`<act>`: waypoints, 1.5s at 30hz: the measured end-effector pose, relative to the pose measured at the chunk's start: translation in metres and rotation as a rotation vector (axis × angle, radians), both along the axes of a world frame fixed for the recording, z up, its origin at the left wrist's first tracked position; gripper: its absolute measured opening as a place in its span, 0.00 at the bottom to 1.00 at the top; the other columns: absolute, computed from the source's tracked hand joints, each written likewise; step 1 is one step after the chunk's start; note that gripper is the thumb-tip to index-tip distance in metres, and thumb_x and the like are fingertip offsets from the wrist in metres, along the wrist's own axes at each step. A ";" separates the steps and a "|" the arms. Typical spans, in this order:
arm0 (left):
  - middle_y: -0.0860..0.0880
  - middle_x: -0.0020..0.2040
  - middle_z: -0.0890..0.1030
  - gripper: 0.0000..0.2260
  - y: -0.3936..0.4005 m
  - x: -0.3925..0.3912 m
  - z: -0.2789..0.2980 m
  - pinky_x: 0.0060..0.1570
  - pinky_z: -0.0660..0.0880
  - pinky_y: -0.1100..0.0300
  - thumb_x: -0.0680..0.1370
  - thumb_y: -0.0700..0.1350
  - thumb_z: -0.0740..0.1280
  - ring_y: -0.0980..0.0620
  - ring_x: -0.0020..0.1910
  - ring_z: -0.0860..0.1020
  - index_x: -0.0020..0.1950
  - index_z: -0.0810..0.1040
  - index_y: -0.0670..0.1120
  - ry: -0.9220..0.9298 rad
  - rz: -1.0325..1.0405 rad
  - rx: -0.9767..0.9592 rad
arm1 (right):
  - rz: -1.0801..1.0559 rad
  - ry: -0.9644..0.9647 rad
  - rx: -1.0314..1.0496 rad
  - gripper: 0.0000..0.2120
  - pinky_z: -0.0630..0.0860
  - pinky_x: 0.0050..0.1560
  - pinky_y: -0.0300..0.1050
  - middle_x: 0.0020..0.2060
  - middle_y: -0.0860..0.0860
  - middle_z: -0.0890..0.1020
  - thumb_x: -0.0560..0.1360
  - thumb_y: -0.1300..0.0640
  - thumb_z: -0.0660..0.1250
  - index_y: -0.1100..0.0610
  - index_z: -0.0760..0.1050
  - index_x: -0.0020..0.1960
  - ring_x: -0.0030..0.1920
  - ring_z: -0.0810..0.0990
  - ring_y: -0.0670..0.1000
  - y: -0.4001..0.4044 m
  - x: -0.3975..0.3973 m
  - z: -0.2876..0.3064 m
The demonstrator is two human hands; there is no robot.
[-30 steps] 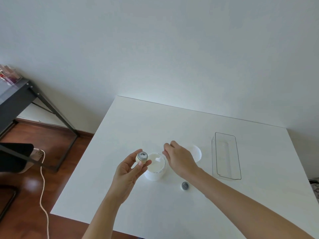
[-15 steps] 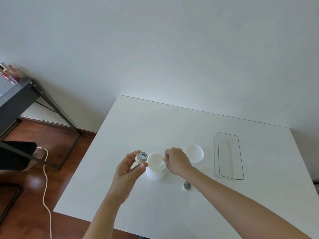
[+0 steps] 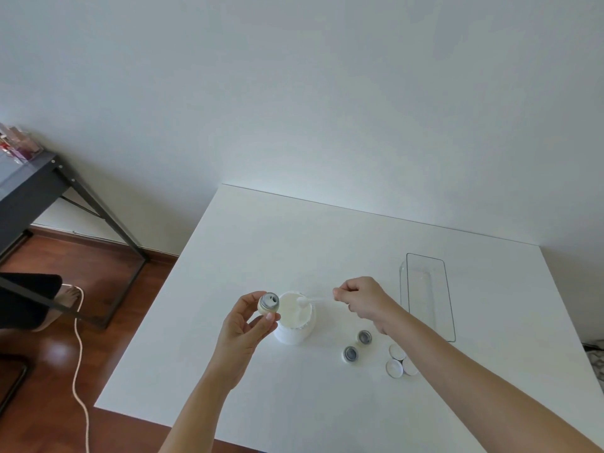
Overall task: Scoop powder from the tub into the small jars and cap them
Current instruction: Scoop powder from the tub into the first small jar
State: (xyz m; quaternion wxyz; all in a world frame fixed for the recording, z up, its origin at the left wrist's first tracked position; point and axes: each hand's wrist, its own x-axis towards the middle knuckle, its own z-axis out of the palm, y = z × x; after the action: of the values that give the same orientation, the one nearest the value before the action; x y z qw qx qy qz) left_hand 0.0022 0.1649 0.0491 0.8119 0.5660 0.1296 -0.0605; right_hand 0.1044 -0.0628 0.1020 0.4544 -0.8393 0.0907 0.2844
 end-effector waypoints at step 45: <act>0.41 0.59 0.84 0.14 -0.011 0.012 0.024 0.55 0.79 0.58 0.78 0.41 0.67 0.44 0.58 0.83 0.63 0.80 0.41 -0.020 -0.071 -0.225 | 0.547 -1.645 -0.426 0.07 0.71 0.39 0.45 0.35 0.48 0.78 0.74 0.67 0.68 0.56 0.81 0.41 0.32 0.73 0.51 -0.008 -0.038 0.039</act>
State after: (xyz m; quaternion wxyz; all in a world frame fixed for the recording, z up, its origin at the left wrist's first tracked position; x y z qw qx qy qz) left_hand 0.0138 0.1535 0.0728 0.8689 0.4761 0.0936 -0.0977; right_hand 0.0659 -0.0713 0.1405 0.1264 -0.8368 -0.4165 -0.3322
